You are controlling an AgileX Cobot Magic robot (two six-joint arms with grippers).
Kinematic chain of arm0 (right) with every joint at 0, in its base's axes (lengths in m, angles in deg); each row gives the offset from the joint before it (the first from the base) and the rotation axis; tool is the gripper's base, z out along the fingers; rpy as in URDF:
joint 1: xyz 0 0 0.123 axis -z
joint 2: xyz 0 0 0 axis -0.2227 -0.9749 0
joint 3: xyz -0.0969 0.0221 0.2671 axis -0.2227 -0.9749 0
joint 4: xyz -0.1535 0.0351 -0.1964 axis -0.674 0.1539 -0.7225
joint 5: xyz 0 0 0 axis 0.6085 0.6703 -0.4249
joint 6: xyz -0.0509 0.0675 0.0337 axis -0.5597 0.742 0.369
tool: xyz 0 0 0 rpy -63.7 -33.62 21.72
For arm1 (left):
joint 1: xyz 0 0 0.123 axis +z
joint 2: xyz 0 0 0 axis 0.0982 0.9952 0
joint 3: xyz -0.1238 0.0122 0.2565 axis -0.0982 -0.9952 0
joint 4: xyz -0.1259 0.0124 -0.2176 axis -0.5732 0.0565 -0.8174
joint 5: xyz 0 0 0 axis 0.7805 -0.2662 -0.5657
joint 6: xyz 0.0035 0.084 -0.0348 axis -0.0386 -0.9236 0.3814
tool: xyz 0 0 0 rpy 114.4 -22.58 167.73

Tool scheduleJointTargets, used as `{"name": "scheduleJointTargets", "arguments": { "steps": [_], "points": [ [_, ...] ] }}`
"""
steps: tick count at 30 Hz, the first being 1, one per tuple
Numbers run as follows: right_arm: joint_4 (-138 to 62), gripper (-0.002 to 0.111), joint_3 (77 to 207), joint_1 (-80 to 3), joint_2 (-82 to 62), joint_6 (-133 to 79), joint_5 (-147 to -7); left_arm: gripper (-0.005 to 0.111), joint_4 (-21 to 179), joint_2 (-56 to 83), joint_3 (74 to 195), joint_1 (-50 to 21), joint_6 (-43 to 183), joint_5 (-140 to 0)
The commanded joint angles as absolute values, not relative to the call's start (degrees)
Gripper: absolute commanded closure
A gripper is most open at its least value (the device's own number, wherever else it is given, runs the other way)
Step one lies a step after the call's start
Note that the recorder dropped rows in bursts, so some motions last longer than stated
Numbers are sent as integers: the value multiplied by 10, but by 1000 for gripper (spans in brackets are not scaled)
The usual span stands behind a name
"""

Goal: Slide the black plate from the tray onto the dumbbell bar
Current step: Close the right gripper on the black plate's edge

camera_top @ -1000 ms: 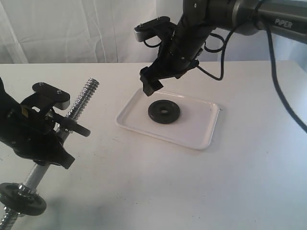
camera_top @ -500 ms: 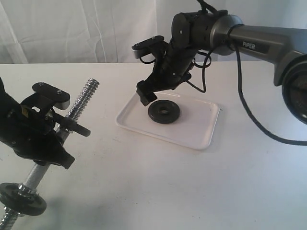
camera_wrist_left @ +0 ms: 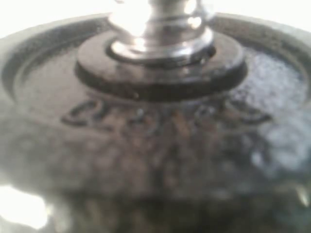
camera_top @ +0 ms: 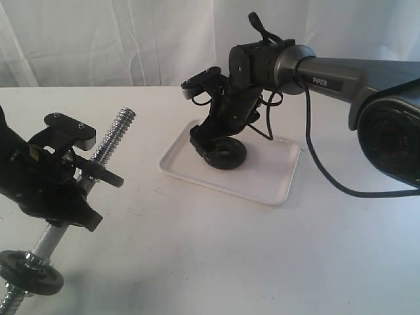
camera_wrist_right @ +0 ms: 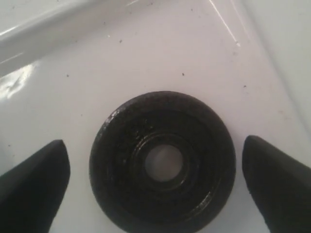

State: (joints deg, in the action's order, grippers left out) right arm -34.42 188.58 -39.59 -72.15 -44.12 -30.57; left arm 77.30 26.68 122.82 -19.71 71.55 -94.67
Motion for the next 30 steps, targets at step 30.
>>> {"name": "scheduleJointTargets", "arguments": {
  "steps": [30],
  "points": [
    [-390, 19, 1916, -396, -752, -394, -277, 107, 763, 237, 1243, -197, 721, -900]
  ]
}}
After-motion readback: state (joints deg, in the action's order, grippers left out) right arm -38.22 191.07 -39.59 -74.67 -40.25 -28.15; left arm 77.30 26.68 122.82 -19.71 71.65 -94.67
